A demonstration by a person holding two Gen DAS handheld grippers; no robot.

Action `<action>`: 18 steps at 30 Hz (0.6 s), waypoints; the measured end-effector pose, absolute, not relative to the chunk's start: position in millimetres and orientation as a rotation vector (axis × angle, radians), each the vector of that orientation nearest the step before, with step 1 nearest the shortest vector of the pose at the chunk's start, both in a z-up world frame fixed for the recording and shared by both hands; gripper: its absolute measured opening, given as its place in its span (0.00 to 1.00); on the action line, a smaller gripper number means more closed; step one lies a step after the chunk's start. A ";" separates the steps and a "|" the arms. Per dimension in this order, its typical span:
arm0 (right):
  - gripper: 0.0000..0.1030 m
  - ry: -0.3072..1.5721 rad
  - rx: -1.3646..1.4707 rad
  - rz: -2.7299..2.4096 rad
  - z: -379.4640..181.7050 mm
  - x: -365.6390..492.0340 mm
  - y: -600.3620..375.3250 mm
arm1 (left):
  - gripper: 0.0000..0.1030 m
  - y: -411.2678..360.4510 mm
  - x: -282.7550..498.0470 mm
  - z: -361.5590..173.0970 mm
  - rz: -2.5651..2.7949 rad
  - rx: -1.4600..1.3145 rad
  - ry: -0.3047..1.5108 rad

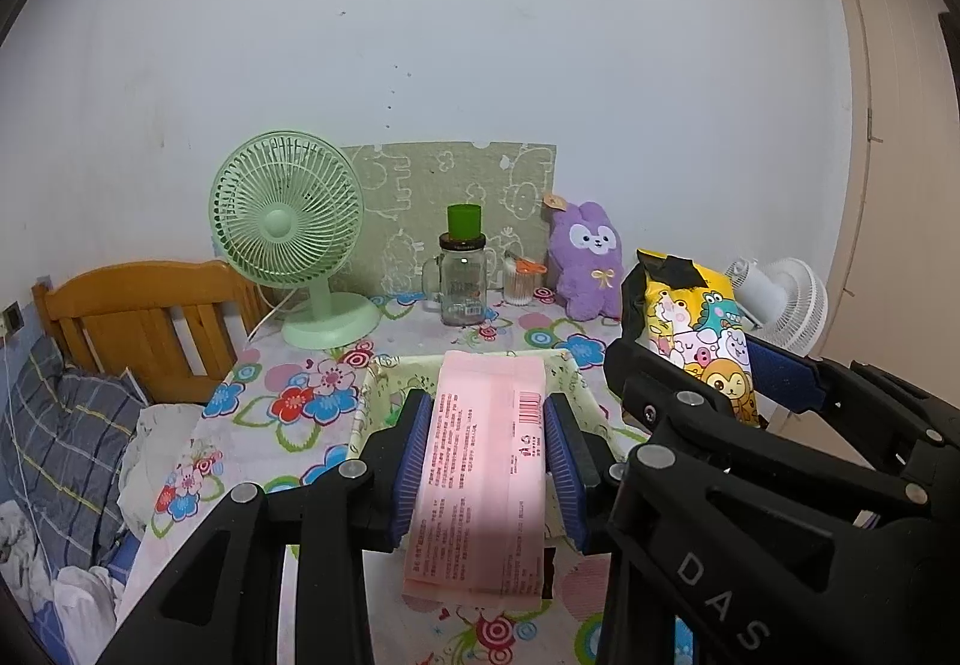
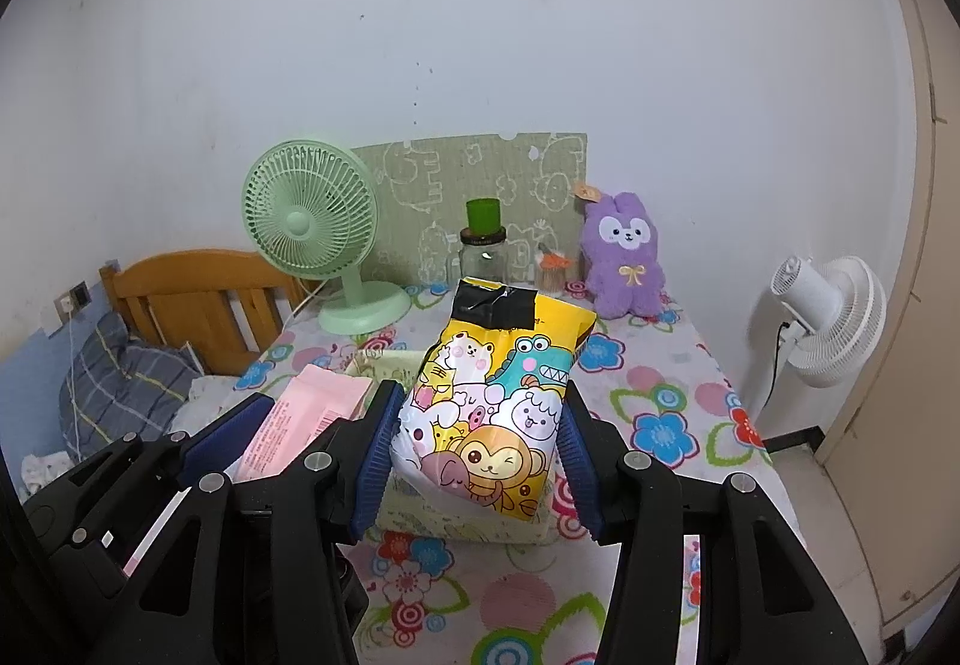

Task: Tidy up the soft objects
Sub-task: 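Lift the pink packet and snack bag and carry both over the basket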

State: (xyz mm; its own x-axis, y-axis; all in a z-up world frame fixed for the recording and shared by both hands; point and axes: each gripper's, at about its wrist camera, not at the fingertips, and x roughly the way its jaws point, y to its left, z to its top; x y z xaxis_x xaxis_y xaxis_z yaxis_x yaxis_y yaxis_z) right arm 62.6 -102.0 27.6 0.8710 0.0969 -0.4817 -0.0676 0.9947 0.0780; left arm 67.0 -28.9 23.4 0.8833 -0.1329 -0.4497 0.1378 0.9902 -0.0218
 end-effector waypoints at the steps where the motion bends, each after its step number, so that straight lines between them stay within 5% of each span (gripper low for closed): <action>1: 0.52 0.506 0.060 0.086 27.1 64.6 -101.5 | 0.38 -28.5 70.2 22.8 -0.139 0.011 0.468; 18: 0.52 0.528 0.076 0.095 13.1 116.9 -103.9 | 0.38 -26.0 121.0 12.5 -0.121 0.008 0.495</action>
State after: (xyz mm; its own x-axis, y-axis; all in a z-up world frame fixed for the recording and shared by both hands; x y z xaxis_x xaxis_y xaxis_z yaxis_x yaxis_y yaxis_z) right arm 116.9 -103.9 13.1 0.8598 0.1095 -0.4988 -0.0704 0.9928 0.0965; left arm 121.0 -26.0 12.5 0.8732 -0.1142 -0.4739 0.1179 0.9928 -0.0220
